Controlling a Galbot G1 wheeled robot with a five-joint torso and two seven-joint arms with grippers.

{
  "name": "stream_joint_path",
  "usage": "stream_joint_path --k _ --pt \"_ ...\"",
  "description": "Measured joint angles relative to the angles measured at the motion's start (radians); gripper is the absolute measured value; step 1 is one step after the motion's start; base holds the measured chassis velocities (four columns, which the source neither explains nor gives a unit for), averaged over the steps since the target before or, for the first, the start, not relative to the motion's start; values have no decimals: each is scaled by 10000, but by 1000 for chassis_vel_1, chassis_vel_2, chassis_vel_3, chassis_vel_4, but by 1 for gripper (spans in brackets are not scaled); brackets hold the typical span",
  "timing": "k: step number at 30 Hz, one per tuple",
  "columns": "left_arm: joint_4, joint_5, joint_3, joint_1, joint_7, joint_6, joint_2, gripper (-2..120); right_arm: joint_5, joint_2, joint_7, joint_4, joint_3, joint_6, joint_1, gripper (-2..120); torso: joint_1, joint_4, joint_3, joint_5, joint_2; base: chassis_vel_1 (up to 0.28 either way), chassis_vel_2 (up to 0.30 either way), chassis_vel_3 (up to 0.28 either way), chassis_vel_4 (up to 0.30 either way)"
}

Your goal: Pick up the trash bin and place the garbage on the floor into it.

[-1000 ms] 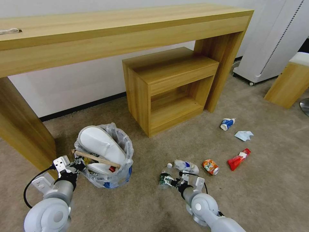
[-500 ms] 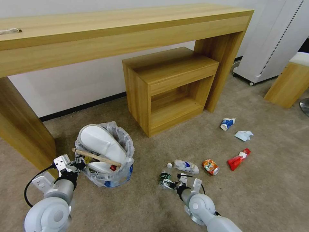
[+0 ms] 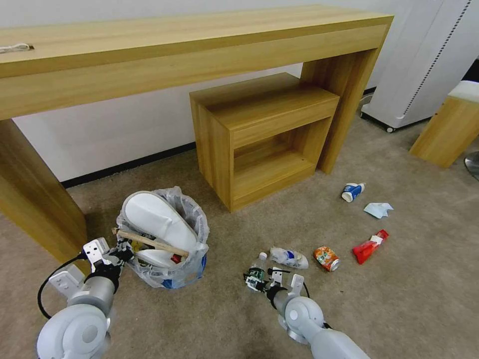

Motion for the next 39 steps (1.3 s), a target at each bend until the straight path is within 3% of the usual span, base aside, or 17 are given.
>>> stream_joint_path --k 17,20,28,30,32,39 --pt "-22 54 23 90 3 -9 -54 1 -281 145 -143 -398 -41 243 225 81 0 0 0 1 0 0 0 0 0" --pt "-19 62 22 106 6 -21 -58 1 -318 144 -145 -401 -42 259 226 74 0 0 0 0 0 0 0 0 0" --pt "-177 8 6 167 9 -45 -63 1 -482 186 -170 -535 -60 337 222 40 0 0 0 0 0 0 0 0 0" --pt "-211 1 6 182 9 -46 -64 1 -489 186 -181 -551 -62 341 224 37 0 0 -1 0 0 0 0 0 0" --pt "-292 -6 12 216 9 -46 -81 1 -507 192 -198 -604 -66 342 229 25 0 0 -1 1 0 0 0 0 0" --pt "-560 -14 93 290 10 -46 -121 1 -622 244 -278 -808 -134 405 259 10 0 -1 -1 0 1 0 0 0 0"
